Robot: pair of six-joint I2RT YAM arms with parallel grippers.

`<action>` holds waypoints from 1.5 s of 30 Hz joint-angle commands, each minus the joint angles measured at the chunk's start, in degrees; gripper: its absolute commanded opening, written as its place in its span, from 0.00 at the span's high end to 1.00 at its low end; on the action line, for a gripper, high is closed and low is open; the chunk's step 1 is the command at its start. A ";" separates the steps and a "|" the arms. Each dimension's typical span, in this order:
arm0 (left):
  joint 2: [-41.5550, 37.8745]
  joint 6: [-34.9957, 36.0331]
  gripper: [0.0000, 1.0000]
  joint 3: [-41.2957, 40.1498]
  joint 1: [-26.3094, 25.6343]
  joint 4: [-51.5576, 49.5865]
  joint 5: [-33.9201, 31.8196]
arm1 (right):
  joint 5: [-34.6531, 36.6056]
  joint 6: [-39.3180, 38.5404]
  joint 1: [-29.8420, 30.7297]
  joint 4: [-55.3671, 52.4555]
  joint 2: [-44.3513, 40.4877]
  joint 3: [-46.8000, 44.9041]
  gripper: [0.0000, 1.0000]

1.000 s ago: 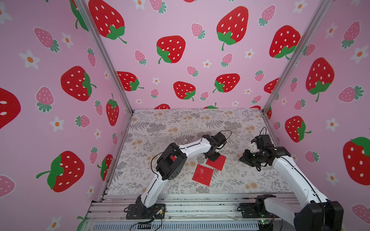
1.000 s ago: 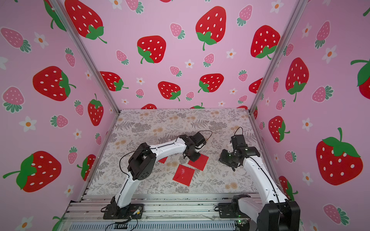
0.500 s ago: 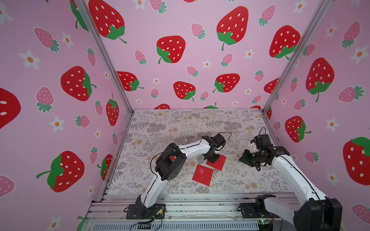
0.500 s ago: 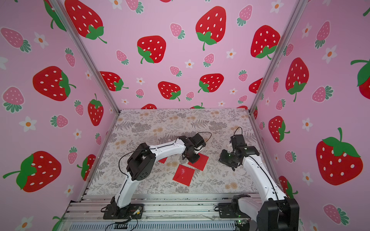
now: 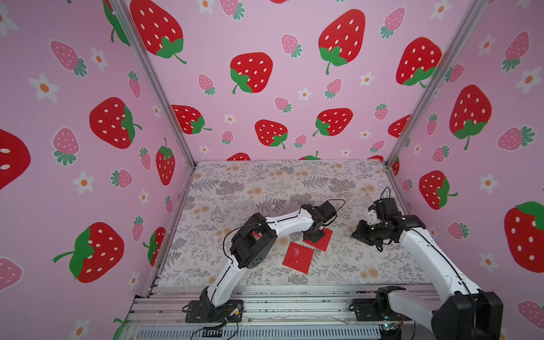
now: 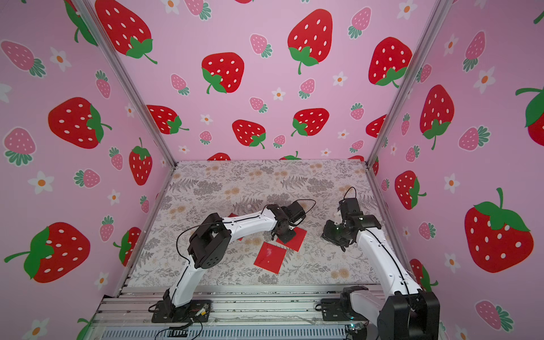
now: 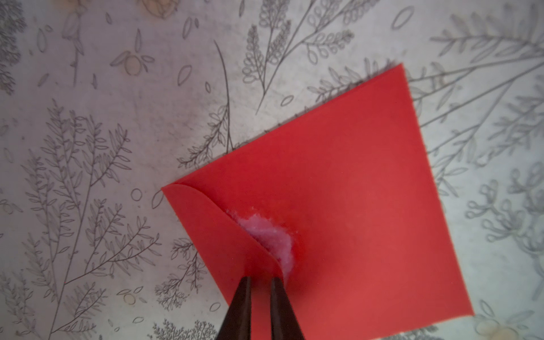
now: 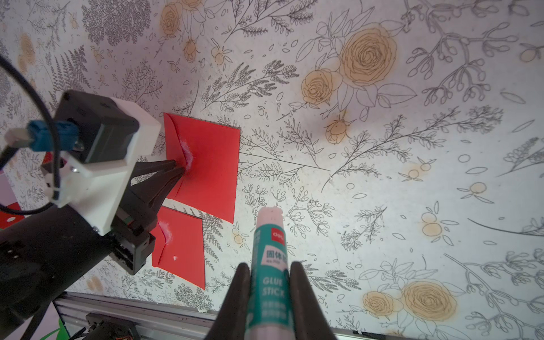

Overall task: Seal the envelope with a glue stick
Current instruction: Seal the envelope at the center of the board.

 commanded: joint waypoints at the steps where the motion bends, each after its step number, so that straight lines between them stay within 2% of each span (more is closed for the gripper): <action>1: 0.36 0.38 0.85 -0.82 0.18 -0.35 0.35 | -0.37 -0.59 -0.33 -0.66 -0.48 1.18 1.00; 7: -2.08 0.69 0.85 -0.55 0.32 1.67 1.75 | -0.11 -0.59 -0.31 -0.74 -0.45 1.18 1.00; 24: 2.82 1.03 0.86 2.93 0.99 -0.67 2.11 | -0.20 -0.64 -0.33 -0.66 -0.06 1.13 1.00; 33: 6.05 1.47 0.84 -1.06 -1.47 -2.73 1.20 | -0.35 -0.77 -0.33 -0.56 -0.17 1.00 1.00; 45: -0.73 1.58 0.84 2.67 0.27 0.52 1.02 | -0.11 -0.68 -0.35 -0.55 -0.67 0.91 1.00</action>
